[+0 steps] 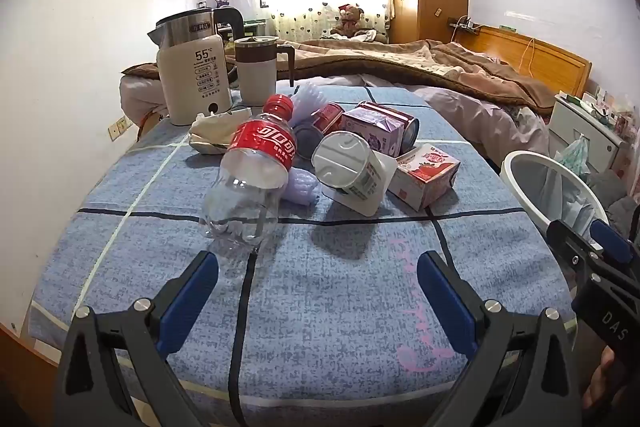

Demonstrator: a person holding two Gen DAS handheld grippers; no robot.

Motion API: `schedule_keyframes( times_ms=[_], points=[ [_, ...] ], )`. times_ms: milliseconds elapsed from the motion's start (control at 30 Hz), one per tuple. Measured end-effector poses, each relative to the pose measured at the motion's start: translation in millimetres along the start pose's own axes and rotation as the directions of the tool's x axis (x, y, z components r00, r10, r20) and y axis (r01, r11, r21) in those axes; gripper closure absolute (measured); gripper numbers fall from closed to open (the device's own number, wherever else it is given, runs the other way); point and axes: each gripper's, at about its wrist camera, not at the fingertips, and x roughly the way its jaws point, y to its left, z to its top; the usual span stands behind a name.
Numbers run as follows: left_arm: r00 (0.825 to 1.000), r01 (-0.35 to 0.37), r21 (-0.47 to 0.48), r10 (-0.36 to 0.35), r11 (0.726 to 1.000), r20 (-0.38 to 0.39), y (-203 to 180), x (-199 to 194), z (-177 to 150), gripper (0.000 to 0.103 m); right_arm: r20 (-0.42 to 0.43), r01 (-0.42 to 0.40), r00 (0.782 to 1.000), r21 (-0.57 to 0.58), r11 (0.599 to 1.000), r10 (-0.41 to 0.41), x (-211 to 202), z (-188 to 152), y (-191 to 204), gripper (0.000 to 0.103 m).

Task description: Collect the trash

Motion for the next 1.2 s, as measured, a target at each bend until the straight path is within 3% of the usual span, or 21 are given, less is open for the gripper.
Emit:
schedule_keyframes(
  times_ms=[233, 467, 567, 1200],
  points=[
    [1.000, -0.010, 0.011, 0.010, 1.000, 0.000, -4.0, -1.9, -1.3, 0.002, 0.003, -0.013, 1.000, -0.004, 1.000, 0.013, 2.3, -2.3, 2.1, 0.022],
    [1.000, -0.008, 0.012, 0.008, 1.000, -0.004, -8.2, 0.6, -0.9, 0.002, 0.008, 0.002, 1.000, -0.003, 1.000, -0.002, -11.2, 1.4, -26.9, 0.022],
    [1.000, -0.009, 0.012, 0.009, 1.000, -0.005, -9.8, 2.3, -0.4, 0.002, 0.007, 0.026, 1.000, -0.014, 1.000, -0.026, -5.6, 0.5, -2.3, 0.022],
    [1.000, -0.003, 0.011, 0.003, 1.000, -0.005, -2.7, -2.2, 2.3, 0.002, 0.009, 0.033, 0.999, -0.009, 0.999, -0.033, -6.2, 0.2, -5.6, 0.022]
  ],
)
